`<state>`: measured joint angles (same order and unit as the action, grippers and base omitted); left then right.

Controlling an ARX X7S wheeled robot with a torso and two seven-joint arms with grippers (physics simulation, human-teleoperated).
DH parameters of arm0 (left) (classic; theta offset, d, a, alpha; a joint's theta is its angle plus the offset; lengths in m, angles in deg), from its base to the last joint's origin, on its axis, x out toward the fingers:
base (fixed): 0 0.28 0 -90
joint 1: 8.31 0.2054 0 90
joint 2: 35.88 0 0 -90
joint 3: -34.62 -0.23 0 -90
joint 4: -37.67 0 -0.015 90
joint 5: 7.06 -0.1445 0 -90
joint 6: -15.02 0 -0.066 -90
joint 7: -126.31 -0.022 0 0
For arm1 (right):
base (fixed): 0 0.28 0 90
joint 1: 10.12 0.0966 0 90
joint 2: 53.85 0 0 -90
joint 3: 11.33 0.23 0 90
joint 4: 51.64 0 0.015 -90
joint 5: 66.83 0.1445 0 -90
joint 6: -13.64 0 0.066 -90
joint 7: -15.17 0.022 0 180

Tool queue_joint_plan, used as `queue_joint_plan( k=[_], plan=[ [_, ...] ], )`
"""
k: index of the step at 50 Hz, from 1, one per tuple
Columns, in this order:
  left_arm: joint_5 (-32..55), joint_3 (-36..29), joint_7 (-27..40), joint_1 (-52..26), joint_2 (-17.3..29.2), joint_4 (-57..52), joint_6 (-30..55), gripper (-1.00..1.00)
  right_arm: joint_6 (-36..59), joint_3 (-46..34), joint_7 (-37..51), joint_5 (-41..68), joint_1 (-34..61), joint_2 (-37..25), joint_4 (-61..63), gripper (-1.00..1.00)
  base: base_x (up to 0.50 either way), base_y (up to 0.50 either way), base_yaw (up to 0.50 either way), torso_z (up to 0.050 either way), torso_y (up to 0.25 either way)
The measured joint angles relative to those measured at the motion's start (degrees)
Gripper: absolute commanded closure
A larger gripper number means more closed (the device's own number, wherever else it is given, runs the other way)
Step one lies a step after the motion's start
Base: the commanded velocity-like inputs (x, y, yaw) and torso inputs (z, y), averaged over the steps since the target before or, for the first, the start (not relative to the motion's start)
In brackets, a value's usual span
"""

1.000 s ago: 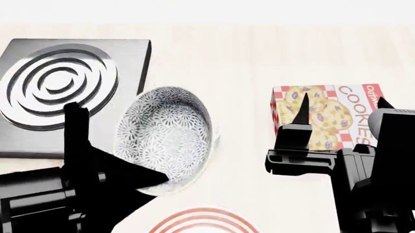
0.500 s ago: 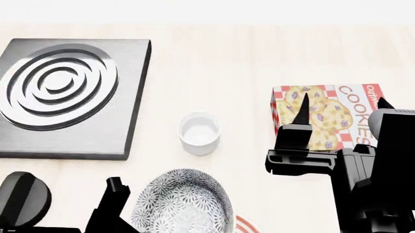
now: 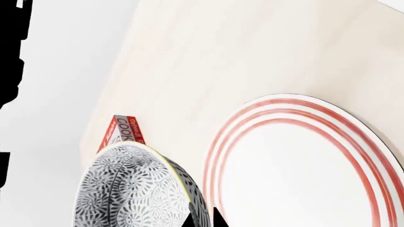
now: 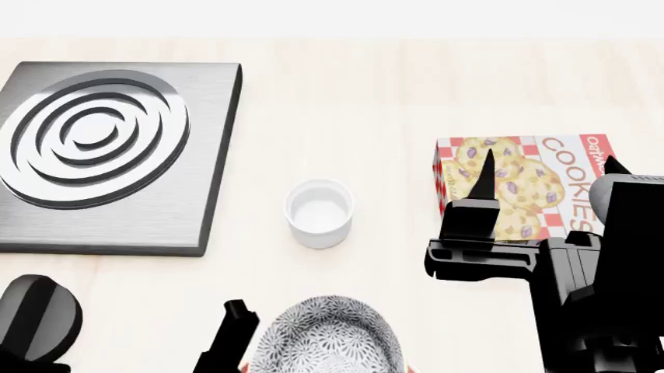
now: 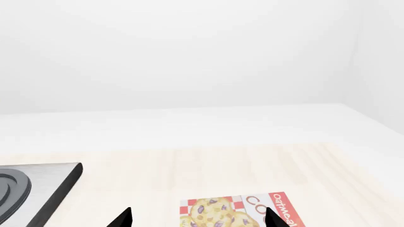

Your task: Pick the akita bowl on the stove and place it on the plate.

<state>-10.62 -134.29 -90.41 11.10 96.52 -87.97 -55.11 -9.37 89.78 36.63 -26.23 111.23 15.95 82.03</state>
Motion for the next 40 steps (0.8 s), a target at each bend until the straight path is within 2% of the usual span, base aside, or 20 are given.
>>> queue_joint_plan(
  k=[40],
  plan=[
    [-3.10,-3.75,3.45,5.37,-0.55,6.52,-0.57,1.00,-0.67,-0.35,0.94,1.07,-0.11,-0.64,-0.28,-1.00,0.00,0.00,0.00,0.000,0.000]
  ],
)
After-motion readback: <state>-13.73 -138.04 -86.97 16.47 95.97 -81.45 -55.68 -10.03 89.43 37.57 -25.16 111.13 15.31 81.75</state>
